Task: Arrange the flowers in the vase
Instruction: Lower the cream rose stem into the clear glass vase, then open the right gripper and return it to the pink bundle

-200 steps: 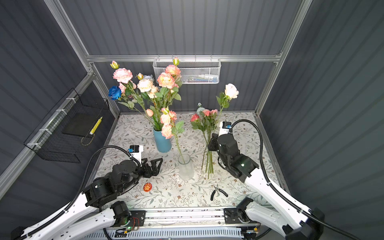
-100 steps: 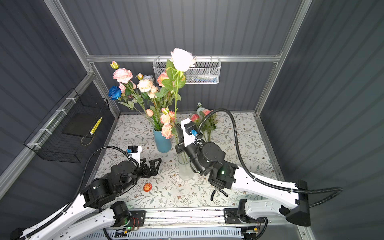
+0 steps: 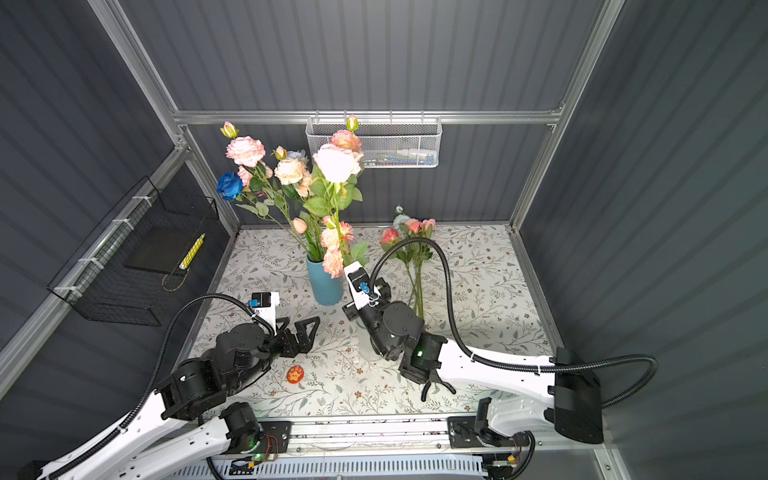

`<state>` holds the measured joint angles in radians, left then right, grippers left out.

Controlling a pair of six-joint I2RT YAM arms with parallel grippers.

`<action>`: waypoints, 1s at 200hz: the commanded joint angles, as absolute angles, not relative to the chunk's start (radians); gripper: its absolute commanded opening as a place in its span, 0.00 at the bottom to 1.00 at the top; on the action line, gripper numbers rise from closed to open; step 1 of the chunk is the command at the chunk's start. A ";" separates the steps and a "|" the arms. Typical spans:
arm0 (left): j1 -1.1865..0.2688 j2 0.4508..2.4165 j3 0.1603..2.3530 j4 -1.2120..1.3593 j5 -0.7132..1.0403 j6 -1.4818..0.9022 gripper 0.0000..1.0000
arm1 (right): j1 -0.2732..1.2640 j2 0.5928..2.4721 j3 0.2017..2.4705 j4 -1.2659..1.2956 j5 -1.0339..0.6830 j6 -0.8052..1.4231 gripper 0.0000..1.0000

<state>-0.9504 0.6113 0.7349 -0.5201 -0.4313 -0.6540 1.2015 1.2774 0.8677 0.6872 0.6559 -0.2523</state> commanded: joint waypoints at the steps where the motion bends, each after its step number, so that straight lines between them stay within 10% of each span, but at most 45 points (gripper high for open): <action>1: -0.955 0.618 0.765 -0.529 -0.443 -0.638 1.00 | 1.238 1.238 0.814 0.740 0.722 -0.210 0.00; 56: -0.956 0.628 0.761 -0.505 -0.437 -0.636 1.00 | 1.281 1.126 0.726 0.578 0.768 -0.040 0.33; 135: -0.955 0.632 0.754 -0.480 -0.429 -0.623 1.00 | 1.309 0.886 0.628 0.245 0.885 0.205 0.55; 200: -0.957 0.642 0.746 -0.480 -0.433 -0.618 1.00 | 0.588 0.936 0.693 -0.233 0.318 0.604 0.62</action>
<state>-0.9504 0.6399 0.7349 -0.4847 -0.4271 -0.6380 0.7815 0.8314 0.6472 -0.0387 0.6224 0.4545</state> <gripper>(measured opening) 0.997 0.616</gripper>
